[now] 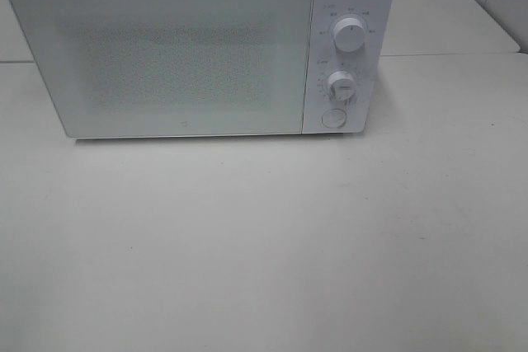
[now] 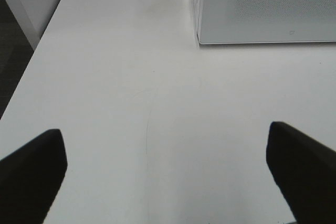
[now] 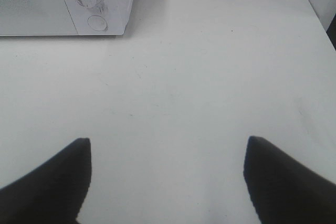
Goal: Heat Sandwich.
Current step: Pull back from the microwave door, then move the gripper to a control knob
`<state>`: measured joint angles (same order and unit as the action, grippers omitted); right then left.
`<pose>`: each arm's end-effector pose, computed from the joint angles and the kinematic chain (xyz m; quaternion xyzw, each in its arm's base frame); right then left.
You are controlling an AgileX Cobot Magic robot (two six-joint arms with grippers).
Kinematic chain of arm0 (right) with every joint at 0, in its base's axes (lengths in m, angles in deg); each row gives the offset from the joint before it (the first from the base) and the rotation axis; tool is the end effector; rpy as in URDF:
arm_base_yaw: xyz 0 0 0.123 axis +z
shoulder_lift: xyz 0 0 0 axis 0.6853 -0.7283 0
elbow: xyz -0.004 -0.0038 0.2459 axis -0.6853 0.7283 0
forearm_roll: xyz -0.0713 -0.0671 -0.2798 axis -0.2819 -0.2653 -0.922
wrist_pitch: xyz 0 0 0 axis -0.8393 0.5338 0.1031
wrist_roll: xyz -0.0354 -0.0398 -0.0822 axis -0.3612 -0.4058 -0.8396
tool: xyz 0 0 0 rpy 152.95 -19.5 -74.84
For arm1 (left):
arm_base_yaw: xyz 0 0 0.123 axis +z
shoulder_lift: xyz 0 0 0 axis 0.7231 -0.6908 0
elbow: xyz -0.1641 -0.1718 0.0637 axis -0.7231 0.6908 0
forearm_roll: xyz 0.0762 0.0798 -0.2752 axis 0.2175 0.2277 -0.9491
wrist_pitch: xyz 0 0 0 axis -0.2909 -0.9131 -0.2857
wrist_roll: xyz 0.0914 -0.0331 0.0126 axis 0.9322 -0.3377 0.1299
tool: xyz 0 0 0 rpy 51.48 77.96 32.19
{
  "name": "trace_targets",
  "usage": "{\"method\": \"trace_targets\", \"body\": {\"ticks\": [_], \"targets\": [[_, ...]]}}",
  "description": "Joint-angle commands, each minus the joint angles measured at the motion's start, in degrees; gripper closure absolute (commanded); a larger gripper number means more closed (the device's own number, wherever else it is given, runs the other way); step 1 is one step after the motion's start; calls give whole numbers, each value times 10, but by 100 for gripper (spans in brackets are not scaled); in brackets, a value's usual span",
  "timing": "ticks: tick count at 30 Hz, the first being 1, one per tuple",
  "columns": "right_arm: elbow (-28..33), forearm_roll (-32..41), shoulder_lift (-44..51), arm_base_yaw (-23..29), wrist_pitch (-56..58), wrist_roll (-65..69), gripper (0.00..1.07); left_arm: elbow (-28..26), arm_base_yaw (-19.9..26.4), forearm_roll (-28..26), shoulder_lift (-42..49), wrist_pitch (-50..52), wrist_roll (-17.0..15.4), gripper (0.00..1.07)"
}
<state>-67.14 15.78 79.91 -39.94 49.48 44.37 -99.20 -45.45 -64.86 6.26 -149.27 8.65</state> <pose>0.0794 0.0051 0.2998 -0.0009 0.8462 0.0333 0.5318 0.0810 0.0016 0.2976 0.0038 0.8462 0.0128 0.5327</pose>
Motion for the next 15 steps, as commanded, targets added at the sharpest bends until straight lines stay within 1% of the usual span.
{"method": "trace_targets", "body": {"ticks": [1,15], "targets": [[1,2,10,0,-6,-1,31,2,0,-3,15,5,-1,8],[-6,2,9,0,-15,-1,31,2,0,-3,15,5,-1,8]]}}
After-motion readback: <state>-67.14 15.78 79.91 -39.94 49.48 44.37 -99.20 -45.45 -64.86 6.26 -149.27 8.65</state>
